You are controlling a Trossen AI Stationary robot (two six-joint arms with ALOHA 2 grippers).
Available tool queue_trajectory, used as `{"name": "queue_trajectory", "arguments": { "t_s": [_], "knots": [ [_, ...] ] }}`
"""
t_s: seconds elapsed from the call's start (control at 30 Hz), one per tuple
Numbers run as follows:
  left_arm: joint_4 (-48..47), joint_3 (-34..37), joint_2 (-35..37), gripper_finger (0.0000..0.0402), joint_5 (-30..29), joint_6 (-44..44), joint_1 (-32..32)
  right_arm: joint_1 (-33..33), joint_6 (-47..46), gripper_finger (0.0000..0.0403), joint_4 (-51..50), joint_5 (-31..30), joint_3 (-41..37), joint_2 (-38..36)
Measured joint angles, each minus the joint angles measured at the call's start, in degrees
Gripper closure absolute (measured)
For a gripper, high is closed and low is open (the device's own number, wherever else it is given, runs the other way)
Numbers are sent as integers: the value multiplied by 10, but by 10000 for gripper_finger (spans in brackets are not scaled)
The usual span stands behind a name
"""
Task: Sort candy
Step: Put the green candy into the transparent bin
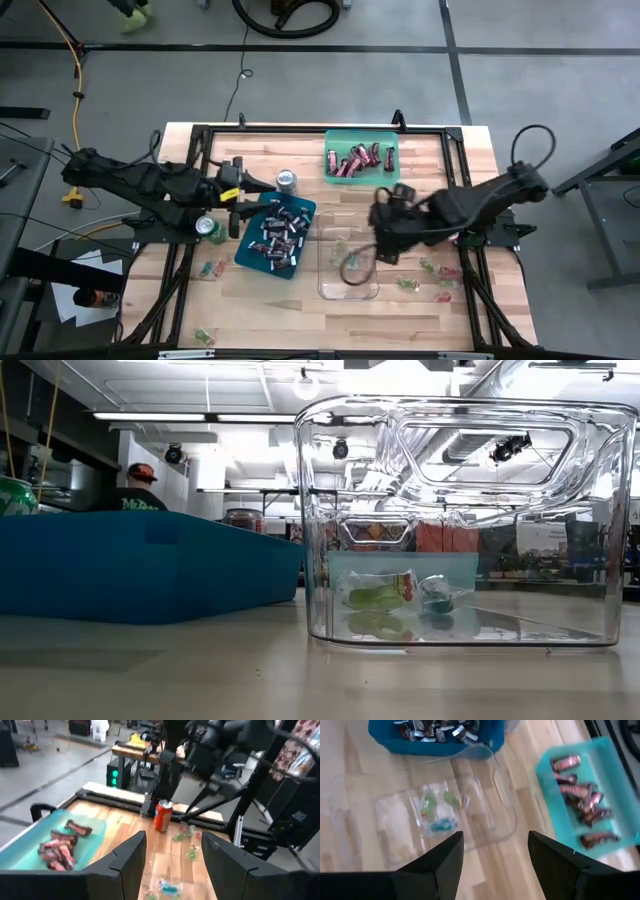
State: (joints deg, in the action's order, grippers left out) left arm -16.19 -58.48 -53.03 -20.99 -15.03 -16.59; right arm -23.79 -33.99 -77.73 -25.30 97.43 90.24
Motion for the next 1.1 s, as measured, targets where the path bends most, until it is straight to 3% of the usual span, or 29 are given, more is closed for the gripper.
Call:
{"name": "queue_trajectory", "arguments": {
  "t_s": [0.1, 0.33, 0.5, 0.77, 0.93, 1.1],
  "knots": [
    [7, 0, -24, 225, -2, -27, 0, -46, -68, 187, 16, -15, -81, -56],
    [77, 0, -104, 225, -2, -53, 0, -153, -215, 187, 179, -6, -359, -207],
    [117, 0, -157, 225, 22, -118, -4, -172, -242, 187, 289, -6, -466, -281],
    [60, 0, -171, 225, 169, -239, -64, -171, -241, 187, 359, -7, -495, -315],
    [-11, 0, -184, 225, 197, -373, -196, -171, -241, 187, 359, -16, -495, -314],
    [-13, -10, -244, 225, 205, -446, -358, -171, -241, 187, 358, -18, -495, -314]
  ]
}}
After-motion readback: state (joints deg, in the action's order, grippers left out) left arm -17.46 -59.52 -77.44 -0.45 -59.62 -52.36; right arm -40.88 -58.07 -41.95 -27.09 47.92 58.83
